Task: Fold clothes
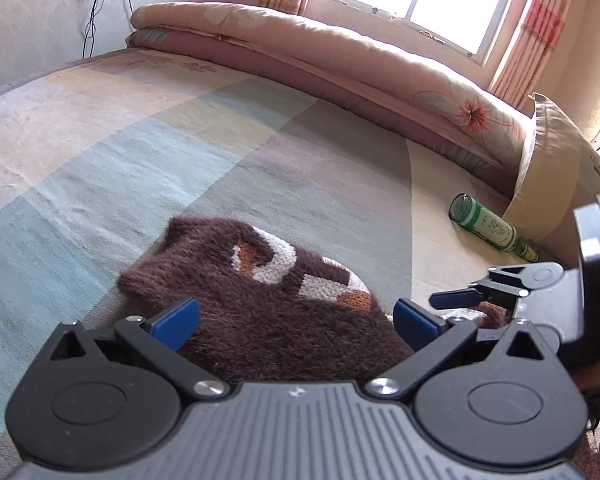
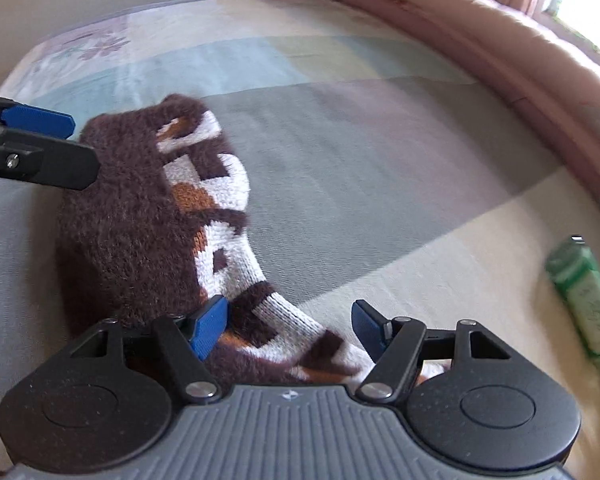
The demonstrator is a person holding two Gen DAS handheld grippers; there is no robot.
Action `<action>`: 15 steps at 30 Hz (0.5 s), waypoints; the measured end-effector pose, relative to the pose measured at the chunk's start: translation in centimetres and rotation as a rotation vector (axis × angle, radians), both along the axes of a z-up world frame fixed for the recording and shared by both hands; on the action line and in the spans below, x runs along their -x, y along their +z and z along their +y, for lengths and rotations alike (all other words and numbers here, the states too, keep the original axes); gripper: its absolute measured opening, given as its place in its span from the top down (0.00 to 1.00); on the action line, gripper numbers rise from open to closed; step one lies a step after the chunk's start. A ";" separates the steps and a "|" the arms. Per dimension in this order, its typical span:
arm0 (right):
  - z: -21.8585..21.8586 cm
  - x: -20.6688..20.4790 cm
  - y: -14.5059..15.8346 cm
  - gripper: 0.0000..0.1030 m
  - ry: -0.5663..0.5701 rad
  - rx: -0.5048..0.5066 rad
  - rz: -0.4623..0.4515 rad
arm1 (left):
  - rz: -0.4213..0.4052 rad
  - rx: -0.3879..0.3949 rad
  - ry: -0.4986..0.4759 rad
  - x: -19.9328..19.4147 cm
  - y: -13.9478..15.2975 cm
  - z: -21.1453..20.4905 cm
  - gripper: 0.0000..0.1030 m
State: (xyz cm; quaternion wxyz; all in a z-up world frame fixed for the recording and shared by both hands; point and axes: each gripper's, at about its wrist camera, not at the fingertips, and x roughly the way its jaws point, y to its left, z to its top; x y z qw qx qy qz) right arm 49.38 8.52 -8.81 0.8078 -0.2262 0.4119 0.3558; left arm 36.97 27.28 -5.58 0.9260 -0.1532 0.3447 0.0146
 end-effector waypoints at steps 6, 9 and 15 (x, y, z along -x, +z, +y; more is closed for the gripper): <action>0.3 -0.7 0.7 0.84 0.113 -0.039 0.103 | 0.015 0.026 0.027 -0.2 -0.3 0.7 0.01; 1.2 -0.1 1.0 0.86 0.133 -0.005 0.037 | 0.019 0.042 0.030 -0.1 -0.4 0.8 0.01; 0.4 -2.6 1.9 0.79 -0.123 -0.134 -0.035 | 0.013 0.055 0.028 0.0 -0.6 0.8 0.01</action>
